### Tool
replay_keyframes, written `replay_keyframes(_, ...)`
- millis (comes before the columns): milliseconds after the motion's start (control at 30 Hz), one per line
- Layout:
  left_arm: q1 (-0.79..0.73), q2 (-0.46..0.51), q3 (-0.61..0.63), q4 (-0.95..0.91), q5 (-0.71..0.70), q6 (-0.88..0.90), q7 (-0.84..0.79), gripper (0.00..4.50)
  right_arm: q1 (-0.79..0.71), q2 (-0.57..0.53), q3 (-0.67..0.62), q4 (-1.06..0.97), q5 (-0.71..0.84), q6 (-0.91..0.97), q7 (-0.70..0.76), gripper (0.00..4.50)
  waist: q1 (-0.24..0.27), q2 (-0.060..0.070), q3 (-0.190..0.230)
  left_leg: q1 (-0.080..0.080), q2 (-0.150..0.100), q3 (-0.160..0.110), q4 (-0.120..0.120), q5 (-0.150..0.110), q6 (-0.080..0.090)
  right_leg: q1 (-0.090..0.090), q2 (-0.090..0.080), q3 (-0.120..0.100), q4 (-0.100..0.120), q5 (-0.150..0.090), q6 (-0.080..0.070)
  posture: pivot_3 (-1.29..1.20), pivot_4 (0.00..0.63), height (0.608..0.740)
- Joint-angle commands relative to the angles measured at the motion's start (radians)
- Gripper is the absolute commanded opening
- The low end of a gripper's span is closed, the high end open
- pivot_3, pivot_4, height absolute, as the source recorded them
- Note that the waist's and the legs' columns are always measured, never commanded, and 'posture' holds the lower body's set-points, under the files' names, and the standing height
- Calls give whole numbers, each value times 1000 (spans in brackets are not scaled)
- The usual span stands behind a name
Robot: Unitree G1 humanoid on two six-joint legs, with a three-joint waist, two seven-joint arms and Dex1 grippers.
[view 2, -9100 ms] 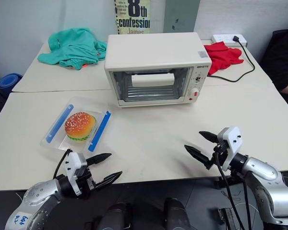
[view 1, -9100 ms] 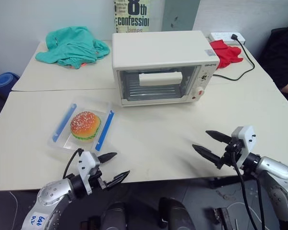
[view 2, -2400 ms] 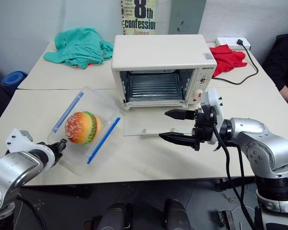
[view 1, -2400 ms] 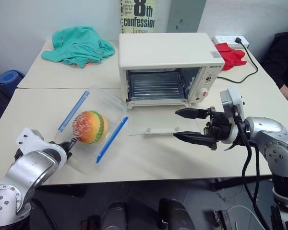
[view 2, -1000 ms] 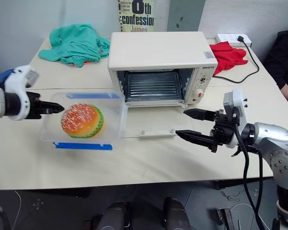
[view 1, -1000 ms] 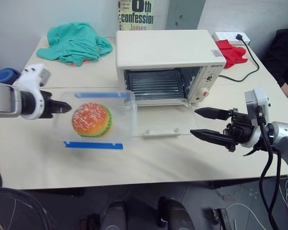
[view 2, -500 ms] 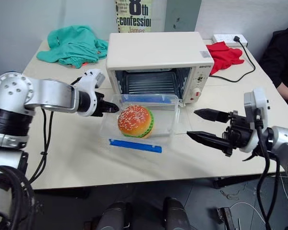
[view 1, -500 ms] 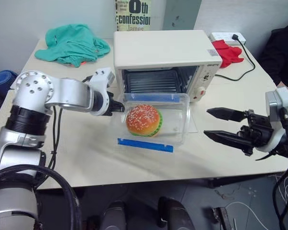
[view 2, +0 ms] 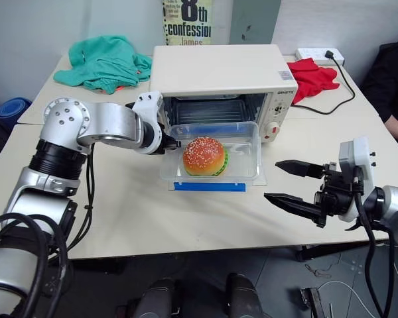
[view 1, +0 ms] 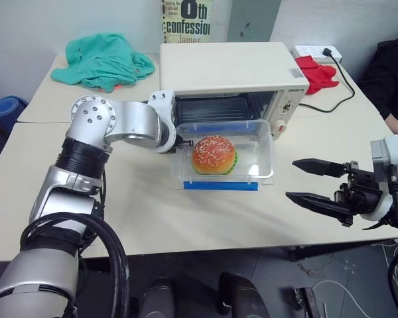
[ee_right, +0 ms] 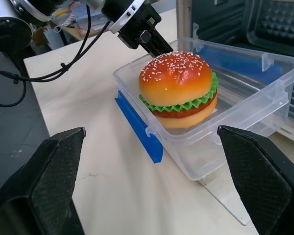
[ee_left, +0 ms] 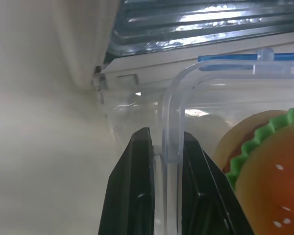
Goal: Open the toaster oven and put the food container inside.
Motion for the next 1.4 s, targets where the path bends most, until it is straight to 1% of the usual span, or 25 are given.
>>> replay_keyframes(33,-38,-19,67,-7,57,-10,11,1479,-20,21,8,-22,-13,-33,-40,4500,1,0,0,0,0,0,0,0,0,0,0,0,0,0,0,0,150,740)
replay_keyframes(133,-45,-30,100,-12,104,8,0,2439,-18,34,10,-31,-9,-32,-68,4500,2,0,0,0,0,0,1,1,0,0,0,0,1,0,0,0,150,740)
replay_keyframes(167,-48,-25,109,-21,128,16,-18,2742,-16,37,11,-36,-9,-31,-76,4500,2,0,0,0,0,0,1,1,0,0,0,0,0,0,0,0,150,740)
replay_keyframes(200,-52,-12,114,-49,181,25,-75,3051,-13,39,11,-41,-8,-30,-84,4500,2,0,0,0,0,0,0,1,0,0,0,0,0,0,0,0,150,740)
replay_keyframes(267,-46,0,150,-72,211,37,-133,3051,-9,41,9,-49,-2,-26,-98,4500,3,0,0,0,0,0,0,1,0,0,0,0,0,0,0,0,150,740)
replay_keyframes(333,-31,27,179,-131,256,58,-297,3051,-5,39,4,-60,10,-16,-113,4500,2,0,0,0,0,0,0,1,0,0,0,0,0,0,0,0,150,740)
replay_keyframes(467,65,99,304,-271,248,72,-688,3051,6,32,-3,-89,39,12,-141,4500,-3,0,0,0,0,1,-1,0,0,0,0,0,-1,0,0,0,150,740)
replay_keyframes(500,107,125,350,-315,254,60,-840,3051,7,35,-5,-95,57,21,-148,4500,-6,1,0,0,0,1,-1,0,0,-1,0,0,-1,0,0,0,150,740)
replay_keyframes(567,238,206,417,-415,347,-23,-1211,2659,15,46,0,-103,95,41,-159,4117,-12,1,0,1,1,2,-3,0,0,-1,1,0,0,0,-1,0,150,740)
replay_keyframes(633,398,291,413,-482,473,-114,-1542,2184,32,50,27,-117,105,49,-154,3612,-18,2,-1,1,1,2,-3,0,-1,-2,1,0,0,-1,-2,0,150,740)
replay_keyframes(700,523,354,383,-546,578,-203,-1796,1551,30,55,59,-127,108,56,-168,2935,-17,2,-1,3,1,2,-3,0,-2,-1,1,-1,2,-2,-4,0,150,740)
replay_keyframes(733,567,377,370,-574,619,-239,-1894,1227,24,58,69,-128,112,61,-178,2581,-17,2,-1,2,1,2,-3,0,-1,-2,1,-1,1,-2,-4,0,150,740)
replay_keyframes(767,606,399,355,-600,659,-275,-1986,944,19,63,78,-130,117,63,-185,2278,-12,2,-1,2,1,2,-3,0,-1,-1,1,-1,1,-2,-4,0,150,740)
replay_keyframes(800,638,417,339,-623,695,-299,-2054,578,16,66,85,-132,120,65,-188,1861,-6,2,-1,1,1,2,-2,-1,0,-1,1,-1,0,-1,-4,0,150,740)
replay_keyframes(833,677,431,299,-649,763,-345,-2111,283,11,73,110,-132,103,62,-195,1528,-1,2,-1,0,1,1,-2,-2,2,-1,1,-1,-2,-1,-5,0,150,740)
replay_keyframes(867,703,439,271,-667,813,-378,-2151,4,8,78,127,-132,91,60,-201,1185,2,2,-1,0,2,1,-2,-3,5,-1,1,-1,-5,0,-6,0,150,740)
replay_keyframes(967,729,425,191,-688,946,-458,-2203,0,9,92,190,-124,45,49,-208,164,2,2,-1,-1,1,2,-2,-6,9,1,0,-1,-9,1,-8,0,150,740)
replay_keyframes(1000,729,418,173,-687,976,-472,-2212,0,8,97,205,-121,34,46,-211,14,1,2,-1,-1,1,2,-2,-6,10,1,0,-1,-11,1,-8,0,150,740)
replay_keyframes(1067,705,358,111,-641,1075,-503,-2165,0,-2,112,267,-101,-30,31,-225,14,0,2,-1,-3,1,2,-1,-7,11,0,0,-1,-11,2,-6,0,150,740)
replay_keyframes(1100,686,308,65,-598,1164,-540,-2104,0,-21,127,307,-73,-90,20,-258,14,1,3,-1,-3,1,2,-1,-7,11,0,0,-1,-11,3,-5,0,150,740)
replay_keyframes(1167,664,242,21,-552,1264,-569,-2040,0,-49,149,350,-36,-164,5,-299,14,0,3,-1,-3,1,2,0,-7,12,0,0,-1,-10,4,-2,0,150,740)
replay_keyframes(1267,640,148,17,-550,1283,-549,-2005,0,-105,201,359,2,-190,-16,-322,14,-5,3,-1,-6,1,3,2,-7,12,-2,0,-1,-9,5,-1,0,150,740)
replay_keyframes(1400,600,30,26,-514,1340,-558,-1923,0,-162,243,391,71,-282,-77,-332,14,-2,3,-1,-9,1,2,3,-6,11,-7,1,-1,-5,5,0,0,150,740)
